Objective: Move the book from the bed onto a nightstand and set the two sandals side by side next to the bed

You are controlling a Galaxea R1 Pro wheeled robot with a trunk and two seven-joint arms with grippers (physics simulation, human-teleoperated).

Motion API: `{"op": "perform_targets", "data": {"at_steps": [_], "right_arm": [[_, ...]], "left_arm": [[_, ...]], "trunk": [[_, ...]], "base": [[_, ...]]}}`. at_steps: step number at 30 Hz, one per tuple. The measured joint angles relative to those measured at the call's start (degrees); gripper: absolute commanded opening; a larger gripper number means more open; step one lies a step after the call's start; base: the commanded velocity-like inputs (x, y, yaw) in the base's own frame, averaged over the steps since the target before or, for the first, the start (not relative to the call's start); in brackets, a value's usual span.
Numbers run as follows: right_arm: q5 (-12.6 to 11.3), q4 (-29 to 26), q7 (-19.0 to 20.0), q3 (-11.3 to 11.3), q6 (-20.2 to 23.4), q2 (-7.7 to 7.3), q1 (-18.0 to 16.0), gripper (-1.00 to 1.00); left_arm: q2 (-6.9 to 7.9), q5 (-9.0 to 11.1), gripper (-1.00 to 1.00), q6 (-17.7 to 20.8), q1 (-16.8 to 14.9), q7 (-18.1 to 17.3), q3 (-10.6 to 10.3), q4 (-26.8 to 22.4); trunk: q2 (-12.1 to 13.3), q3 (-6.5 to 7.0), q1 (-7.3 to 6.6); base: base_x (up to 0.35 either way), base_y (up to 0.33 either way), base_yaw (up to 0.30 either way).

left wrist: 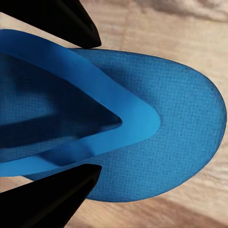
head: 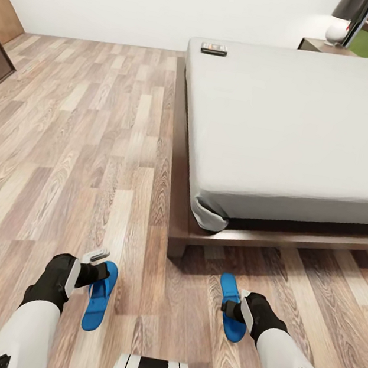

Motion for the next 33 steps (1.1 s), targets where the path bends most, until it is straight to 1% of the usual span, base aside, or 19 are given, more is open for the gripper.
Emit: {"op": "perform_targets", "data": {"at_steps": [10,24,29,33], "right_arm": [[-0.1,0.0,0.0,0.0,0.0,0.23,-0.1,-1.00],[-0.1,0.0,0.0,0.0,0.0,0.23,-0.7,-1.00],[-0.1,0.0,0.0,0.0,0.0,0.23,-0.9,-1.00],[-0.1,0.0,-0.1,0.0,0.3,0.23,-2.3,-1.00]], "left_arm": [[0.10,-0.1,-1.00,0.3,0.0,-0.5,0.1,-0.2],[0.12,0.0,-1.00,0.3,0.0,-0.6,0.2,-0.2],[0.12,-0.1,-1.00,0.3,0.0,-0.6,0.1,-0.2],[0.17,-0.1,-1.00,0.3,0.0,-0.6,0.2,-0.2]], "trunk": [[-0.1,-2.22,0.26],[-0.1,-2.22,0.25],[-0.2,-3.32,0.39],[-0.3,-4.21,0.49]], "base": [[0.000,0.000,0.000],[0.000,0.000,0.000],[0.000,0.000,0.000],[0.000,0.000,0.000]]}}
